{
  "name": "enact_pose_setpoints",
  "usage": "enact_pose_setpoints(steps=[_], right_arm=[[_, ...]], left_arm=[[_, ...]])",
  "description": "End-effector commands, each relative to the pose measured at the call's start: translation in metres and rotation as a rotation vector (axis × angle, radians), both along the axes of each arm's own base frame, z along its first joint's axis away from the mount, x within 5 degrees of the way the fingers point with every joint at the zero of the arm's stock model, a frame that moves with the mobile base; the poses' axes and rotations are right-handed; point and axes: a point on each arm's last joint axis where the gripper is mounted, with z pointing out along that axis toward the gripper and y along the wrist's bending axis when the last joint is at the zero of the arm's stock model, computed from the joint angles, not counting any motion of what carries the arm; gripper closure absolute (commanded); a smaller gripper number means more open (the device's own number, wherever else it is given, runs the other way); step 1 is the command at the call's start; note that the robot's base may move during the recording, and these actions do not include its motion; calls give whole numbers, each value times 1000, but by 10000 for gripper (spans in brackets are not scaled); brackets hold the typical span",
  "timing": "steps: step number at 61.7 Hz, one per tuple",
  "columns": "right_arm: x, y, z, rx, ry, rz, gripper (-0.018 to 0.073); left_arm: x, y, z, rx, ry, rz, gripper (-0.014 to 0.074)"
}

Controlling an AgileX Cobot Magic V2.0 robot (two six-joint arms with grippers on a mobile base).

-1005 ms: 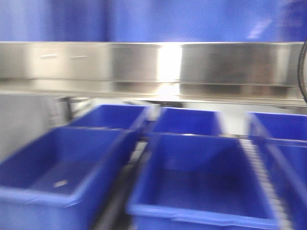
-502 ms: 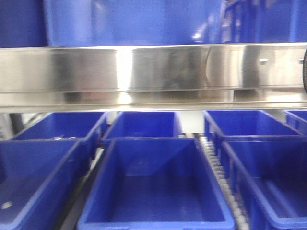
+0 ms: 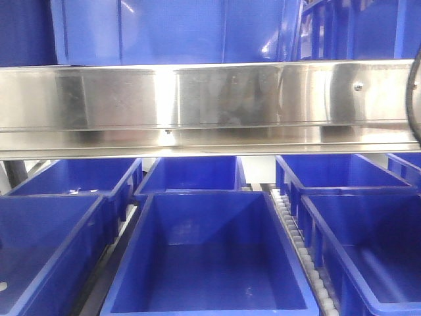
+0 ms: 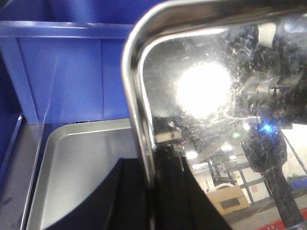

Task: Stack silver trays without gaps
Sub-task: 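Drive up to the shelf carrying the silver tray in both grippers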

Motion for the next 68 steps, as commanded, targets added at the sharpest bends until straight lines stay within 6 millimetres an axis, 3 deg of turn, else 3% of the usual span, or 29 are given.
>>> enact_pose_setpoints(steps=[1, 68], right_arm=[[-3, 16, 24, 127, -180, 117, 616], [-3, 16, 24, 127, -180, 117, 616]], left_arm=[[-3, -11, 8, -36, -69, -69, 613], [-3, -11, 8, -36, -69, -69, 613]])
